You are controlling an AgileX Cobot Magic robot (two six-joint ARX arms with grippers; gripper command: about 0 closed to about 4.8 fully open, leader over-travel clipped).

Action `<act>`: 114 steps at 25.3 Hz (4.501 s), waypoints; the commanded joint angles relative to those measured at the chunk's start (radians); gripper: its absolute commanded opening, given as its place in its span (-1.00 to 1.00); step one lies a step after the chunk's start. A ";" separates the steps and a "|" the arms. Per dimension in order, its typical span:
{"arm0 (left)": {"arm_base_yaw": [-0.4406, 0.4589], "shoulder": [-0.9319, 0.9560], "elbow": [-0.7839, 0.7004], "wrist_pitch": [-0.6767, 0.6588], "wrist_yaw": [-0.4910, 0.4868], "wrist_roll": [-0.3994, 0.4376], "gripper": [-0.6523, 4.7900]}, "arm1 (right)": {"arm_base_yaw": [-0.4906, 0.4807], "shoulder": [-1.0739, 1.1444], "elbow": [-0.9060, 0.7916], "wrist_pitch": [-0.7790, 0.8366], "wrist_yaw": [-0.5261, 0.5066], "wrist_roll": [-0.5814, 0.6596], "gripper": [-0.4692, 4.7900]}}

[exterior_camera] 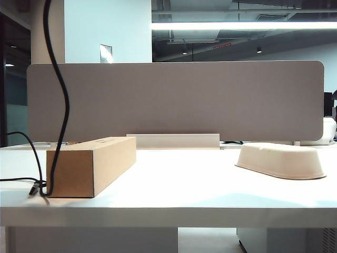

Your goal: Pick up the charging cable and the phone, plug the charging cable into the charging port on the phone, and finally place them back on the table.

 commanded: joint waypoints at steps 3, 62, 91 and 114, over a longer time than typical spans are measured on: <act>-0.001 0.014 0.004 0.022 0.005 -0.018 -0.78 | 0.000 -0.004 0.008 0.031 -0.008 -0.011 -0.83; 0.016 0.050 0.004 0.272 -0.060 -0.305 -0.78 | 0.001 -0.002 0.006 -0.034 0.018 -0.104 -0.83; 0.131 0.061 0.004 0.118 0.037 -0.341 0.38 | 0.045 0.091 0.006 -0.042 0.153 -0.214 -0.83; 0.522 0.048 0.004 -0.129 -0.143 -0.167 -0.78 | 0.018 0.863 0.006 -0.013 0.679 -0.097 -0.83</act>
